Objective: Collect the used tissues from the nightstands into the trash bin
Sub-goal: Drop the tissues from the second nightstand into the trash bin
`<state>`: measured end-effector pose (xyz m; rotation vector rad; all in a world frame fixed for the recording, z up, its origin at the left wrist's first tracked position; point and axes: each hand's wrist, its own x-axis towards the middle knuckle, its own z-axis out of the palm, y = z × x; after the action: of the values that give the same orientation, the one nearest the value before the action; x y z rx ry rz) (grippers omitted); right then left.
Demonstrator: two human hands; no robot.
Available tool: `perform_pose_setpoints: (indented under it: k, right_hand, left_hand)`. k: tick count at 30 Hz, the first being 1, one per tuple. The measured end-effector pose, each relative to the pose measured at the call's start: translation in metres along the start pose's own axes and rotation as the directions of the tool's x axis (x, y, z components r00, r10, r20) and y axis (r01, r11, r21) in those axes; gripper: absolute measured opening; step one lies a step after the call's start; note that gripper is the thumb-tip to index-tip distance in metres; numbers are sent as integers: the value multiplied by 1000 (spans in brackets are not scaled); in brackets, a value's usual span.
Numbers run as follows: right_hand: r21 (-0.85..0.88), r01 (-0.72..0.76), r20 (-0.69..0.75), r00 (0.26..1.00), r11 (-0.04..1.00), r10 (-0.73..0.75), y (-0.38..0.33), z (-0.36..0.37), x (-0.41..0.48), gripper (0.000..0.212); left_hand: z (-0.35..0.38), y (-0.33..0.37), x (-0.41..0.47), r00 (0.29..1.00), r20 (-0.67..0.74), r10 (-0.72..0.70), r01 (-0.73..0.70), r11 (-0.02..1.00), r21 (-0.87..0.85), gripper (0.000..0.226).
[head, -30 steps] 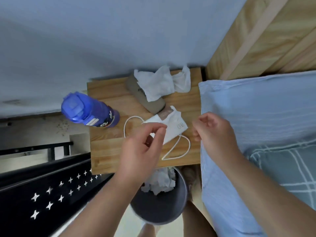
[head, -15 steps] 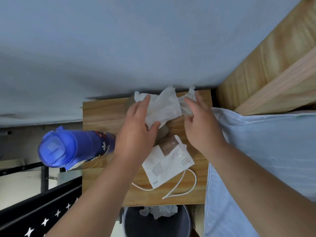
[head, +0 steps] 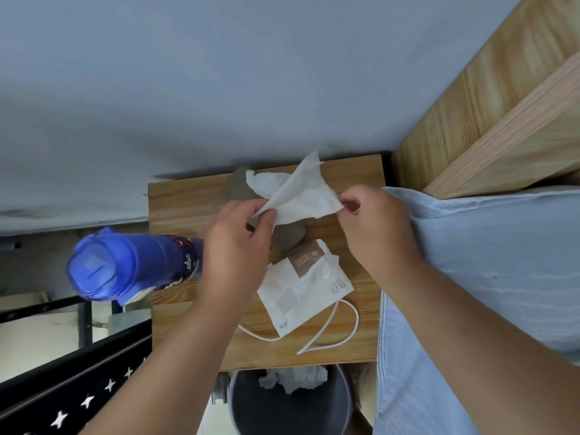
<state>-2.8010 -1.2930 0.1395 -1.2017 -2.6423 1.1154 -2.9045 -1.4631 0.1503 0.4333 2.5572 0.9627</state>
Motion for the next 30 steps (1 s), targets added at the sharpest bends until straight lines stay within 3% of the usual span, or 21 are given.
perform_pose_setpoints:
  k: [5, 10, 17, 25, 30]
  right_hand:
    - [270, -103, -47, 992, 957, 120, -3, -15, -27, 6]
    - [523, -168, -16, 978, 836, 206, -12, -25, -75, 19]
    - [648, -220, 32, 965, 729, 262, -26, -31, -154, 10]
    - [562, -370, 180, 928, 740, 327, -6, 11, -242, 4]
    - [267, -414, 290, 896, 870, 338, 26, 53, -273, 13]
  left_hand:
    - [-14, 21, -29, 998, -17, -63, 58, 979, -195, 15]
    - [-32, 29, -84, 997, -28, -72, 62, 959, -277, 28]
    - [-57, 3, -152, 984, -63, -169, 130, 907, -400, 28]
    - [-54, -65, -234, 925, 59, -376, 370, 849, -378, 25]
    - [-31, -128, -271, 879, 157, -450, 475, 857, -201, 16]
